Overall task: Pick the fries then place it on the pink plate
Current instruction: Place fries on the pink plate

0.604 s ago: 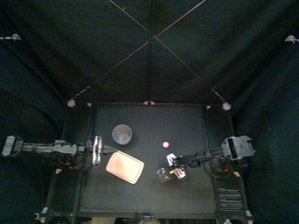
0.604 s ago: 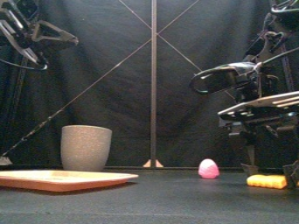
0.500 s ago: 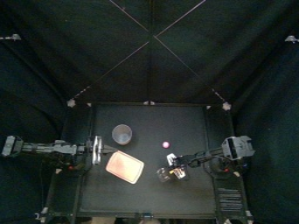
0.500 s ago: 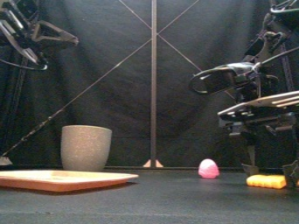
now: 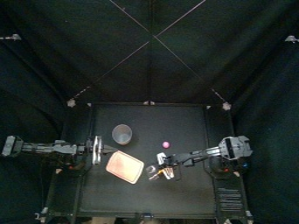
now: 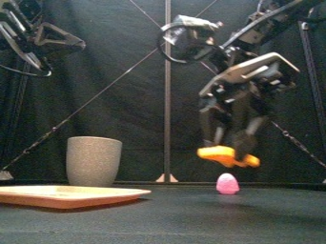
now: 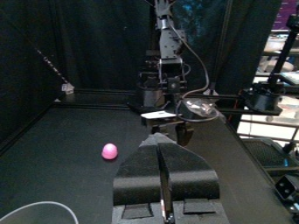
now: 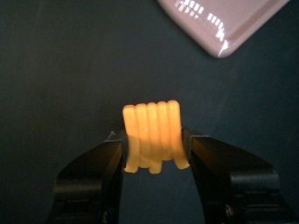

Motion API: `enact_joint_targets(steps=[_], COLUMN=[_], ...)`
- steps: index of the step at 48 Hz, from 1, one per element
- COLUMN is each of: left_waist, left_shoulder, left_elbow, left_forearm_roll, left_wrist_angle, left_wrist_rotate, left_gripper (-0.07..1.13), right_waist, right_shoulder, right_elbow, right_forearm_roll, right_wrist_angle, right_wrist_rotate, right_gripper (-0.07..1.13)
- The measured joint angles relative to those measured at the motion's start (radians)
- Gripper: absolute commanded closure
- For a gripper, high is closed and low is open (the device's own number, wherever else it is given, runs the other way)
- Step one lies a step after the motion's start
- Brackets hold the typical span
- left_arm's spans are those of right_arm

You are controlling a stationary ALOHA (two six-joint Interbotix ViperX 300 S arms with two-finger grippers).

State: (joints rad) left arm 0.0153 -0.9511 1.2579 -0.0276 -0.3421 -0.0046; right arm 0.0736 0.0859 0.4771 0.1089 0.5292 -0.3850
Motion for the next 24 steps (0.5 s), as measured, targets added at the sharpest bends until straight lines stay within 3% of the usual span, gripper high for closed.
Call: enact_joint_targets(steps=[24], left_waist=[0.026], left_shoulder=[0.000], left_elbow=[0.015], left_forearm_roll=[-0.002], left_wrist_angle=[0.009], left_wrist_rotate=[0.006], left_gripper=[1.06], right_waist=[-0.064], right_shoulder=[0.311], right_elbow=[-0.414], right_forearm_roll=[0.029], right_wrist_angle=[-0.176], right_wrist_rotate=[-0.006], right_gripper=[0.46])
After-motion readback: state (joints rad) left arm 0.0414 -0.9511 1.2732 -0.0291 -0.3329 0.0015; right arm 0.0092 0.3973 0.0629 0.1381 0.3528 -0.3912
